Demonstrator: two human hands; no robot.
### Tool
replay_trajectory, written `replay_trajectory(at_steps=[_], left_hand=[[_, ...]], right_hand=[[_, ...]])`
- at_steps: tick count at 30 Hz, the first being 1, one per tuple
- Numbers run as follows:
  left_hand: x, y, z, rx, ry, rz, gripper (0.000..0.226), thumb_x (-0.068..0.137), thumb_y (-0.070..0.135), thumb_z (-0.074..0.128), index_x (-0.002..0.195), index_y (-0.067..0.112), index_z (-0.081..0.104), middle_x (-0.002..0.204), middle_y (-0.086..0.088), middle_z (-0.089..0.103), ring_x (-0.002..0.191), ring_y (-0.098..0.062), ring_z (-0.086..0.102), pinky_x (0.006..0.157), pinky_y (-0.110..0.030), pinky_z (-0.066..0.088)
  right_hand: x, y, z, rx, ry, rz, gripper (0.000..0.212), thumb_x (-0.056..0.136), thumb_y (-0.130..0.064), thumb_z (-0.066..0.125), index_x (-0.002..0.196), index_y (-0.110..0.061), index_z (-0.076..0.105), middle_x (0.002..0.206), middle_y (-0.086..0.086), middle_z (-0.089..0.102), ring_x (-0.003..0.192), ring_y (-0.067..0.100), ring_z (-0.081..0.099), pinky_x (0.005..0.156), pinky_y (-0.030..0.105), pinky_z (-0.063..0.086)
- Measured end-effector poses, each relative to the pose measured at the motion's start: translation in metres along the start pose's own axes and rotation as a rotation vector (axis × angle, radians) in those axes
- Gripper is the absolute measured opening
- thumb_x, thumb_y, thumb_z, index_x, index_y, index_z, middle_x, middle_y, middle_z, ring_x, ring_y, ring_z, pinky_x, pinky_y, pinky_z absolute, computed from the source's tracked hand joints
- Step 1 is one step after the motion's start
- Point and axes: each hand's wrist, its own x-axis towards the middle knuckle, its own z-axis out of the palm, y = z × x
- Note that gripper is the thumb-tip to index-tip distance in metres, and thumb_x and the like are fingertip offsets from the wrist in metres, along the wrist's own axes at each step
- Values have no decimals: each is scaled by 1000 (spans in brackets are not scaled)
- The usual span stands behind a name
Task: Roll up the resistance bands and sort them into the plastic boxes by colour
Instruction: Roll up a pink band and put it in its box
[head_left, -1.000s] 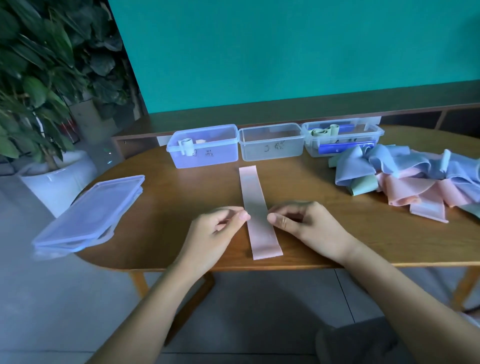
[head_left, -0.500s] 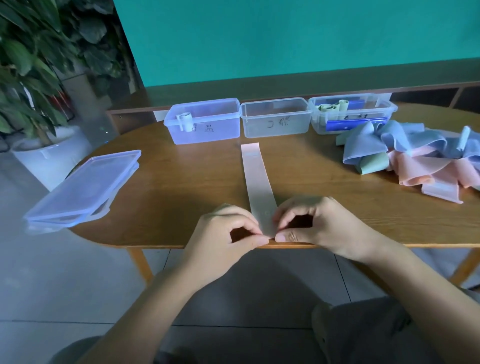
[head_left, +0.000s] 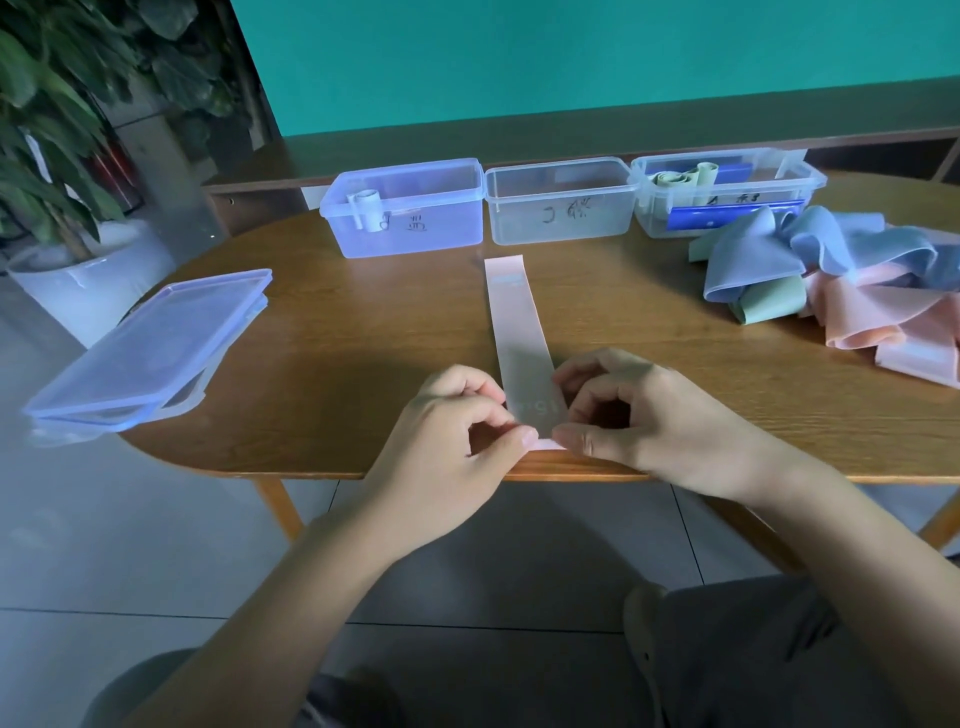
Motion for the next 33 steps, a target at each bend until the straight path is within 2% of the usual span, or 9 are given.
replay_trajectory(at_steps=[2,4,7,12,15,17,24,28,33], left_hand=[[2,0,1,6,-6,-23,26,87,48,65,85,24,75,108,17,53,107,1,51,86,-20,47],[3,1,1,19,-15,-41,19,87,43,70,86,24,72,111,17,52,106,0,51,84,-16,46],[6,4,-3,-29,-45,-19,5,88,32,72,89,28,69,108,18,54,103,-4,54,78,-12,42],[6,2,-4,-48,-105,77,8,90,24,72,93,31,75,90,19,62,94,-8,59,73,-18,47],[5,1,-3,-16,-114,107,9,91,26,70,95,29,76,88,21,62,92,-8,59,72,-14,47],[5,0,-4,0,-112,126,10,91,28,68,97,27,77,90,20,62,93,-8,60,73,-14,48],[5,-2,-7,-9,-74,100,10,85,39,75,89,30,77,88,19,64,88,-7,63,69,-16,52],[7,0,-7,13,-62,99,19,85,45,66,87,29,77,88,20,62,88,-5,61,71,-18,51],[8,4,-5,73,-27,56,17,87,43,68,87,27,75,94,18,56,89,-2,57,69,-7,42]], right_hand=[[2,-1,-1,-29,4,13,17,84,-42,76,76,-27,72,123,-26,53,111,-1,55,89,22,49],[2,0,-2,-25,14,20,17,83,-42,78,77,-28,70,123,-25,53,109,-2,54,87,20,49],[1,2,-2,40,9,-25,10,83,-36,80,85,-33,71,124,-21,54,115,-4,52,92,17,41],[-3,4,-4,76,-56,-143,11,91,-24,73,96,-34,75,125,-15,59,123,6,55,102,30,44],[-5,4,-3,24,-74,-175,12,94,-26,70,99,-35,75,124,-15,59,119,10,58,96,39,48],[-6,4,-3,-22,-69,-184,13,95,-27,68,99,-38,75,123,-17,58,117,9,59,93,40,50],[-6,4,0,-56,-13,-195,9,85,-37,76,94,-33,78,123,-16,57,122,1,53,101,26,46],[-4,5,1,-74,15,-183,8,88,-37,74,92,-30,76,124,-14,55,122,2,52,101,25,45],[0,2,-1,-89,14,-90,17,87,-47,69,86,-30,72,125,-18,50,119,2,53,96,20,45]])
